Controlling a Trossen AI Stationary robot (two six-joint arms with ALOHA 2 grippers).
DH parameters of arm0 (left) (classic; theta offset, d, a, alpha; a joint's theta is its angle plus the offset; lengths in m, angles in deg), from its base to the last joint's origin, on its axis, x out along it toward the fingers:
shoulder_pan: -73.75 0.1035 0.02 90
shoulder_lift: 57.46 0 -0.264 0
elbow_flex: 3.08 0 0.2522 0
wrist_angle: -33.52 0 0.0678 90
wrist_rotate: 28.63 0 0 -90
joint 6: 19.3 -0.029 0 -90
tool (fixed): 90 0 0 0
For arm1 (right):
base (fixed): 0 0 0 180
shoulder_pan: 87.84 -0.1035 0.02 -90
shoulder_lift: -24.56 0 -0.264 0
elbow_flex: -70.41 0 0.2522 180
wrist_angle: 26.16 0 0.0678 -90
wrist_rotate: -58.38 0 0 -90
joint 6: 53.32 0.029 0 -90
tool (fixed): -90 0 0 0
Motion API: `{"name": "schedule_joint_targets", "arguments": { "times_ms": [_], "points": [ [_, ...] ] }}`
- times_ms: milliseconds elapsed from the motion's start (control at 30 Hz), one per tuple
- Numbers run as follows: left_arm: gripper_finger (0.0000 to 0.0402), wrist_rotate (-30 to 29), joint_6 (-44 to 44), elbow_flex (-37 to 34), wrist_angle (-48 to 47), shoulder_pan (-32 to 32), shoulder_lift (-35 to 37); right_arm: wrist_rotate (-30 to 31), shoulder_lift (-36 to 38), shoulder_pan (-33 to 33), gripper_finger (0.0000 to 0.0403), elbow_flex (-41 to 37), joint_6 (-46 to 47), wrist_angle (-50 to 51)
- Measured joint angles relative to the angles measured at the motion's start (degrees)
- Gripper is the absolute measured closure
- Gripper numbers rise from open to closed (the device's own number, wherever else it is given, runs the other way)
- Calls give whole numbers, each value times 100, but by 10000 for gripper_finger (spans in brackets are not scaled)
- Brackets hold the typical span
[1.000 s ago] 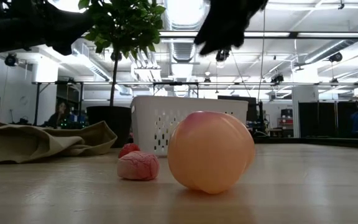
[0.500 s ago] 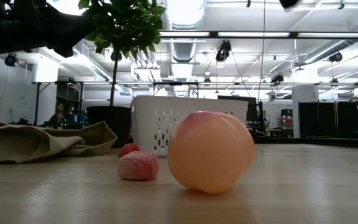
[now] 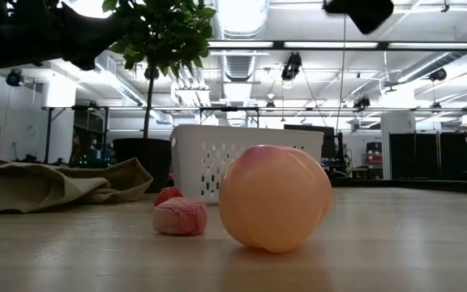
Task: Pick and placing Produce into tupperware
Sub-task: Put the orange peach into the bin
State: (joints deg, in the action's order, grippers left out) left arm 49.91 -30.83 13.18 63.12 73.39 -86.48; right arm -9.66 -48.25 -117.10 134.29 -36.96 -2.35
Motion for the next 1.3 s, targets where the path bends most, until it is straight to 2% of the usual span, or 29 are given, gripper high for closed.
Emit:
{"name": "schedule_joint_targets", "arguments": {
  "times_ms": [100,167,300,400,500,800,1067,1300],
  "points": [
    [297,2,-124,38,-1,0,0,-761,-441,-7,167,486,-108,8],
    [297,2,-123,44,0,0,0,-973,-845,-71,133,931,-335,247],
    [297,2,-101,44,-2,0,0,-996,-1774,-184,70,1937,-676,1256],
    [297,1,-103,44,-4,0,0,-1005,-2485,-192,45,2652,-472,2004],
    [297,2,-92,60,2,0,0,-1011,-3133,-184,40,3290,-138,2642],
    [297,4,205,-4,-24,0,-90,-1351,-4426,-219,40,4509,-99,2983],
    [297,4,227,-6,-22,-1,-136,-1292,-5043,-197,40,4887,-28,3002],
    [297,17,746,-8,-28,-4,-245,-1268,-5227,-189,39,4841,199,2866]
  ]
}}
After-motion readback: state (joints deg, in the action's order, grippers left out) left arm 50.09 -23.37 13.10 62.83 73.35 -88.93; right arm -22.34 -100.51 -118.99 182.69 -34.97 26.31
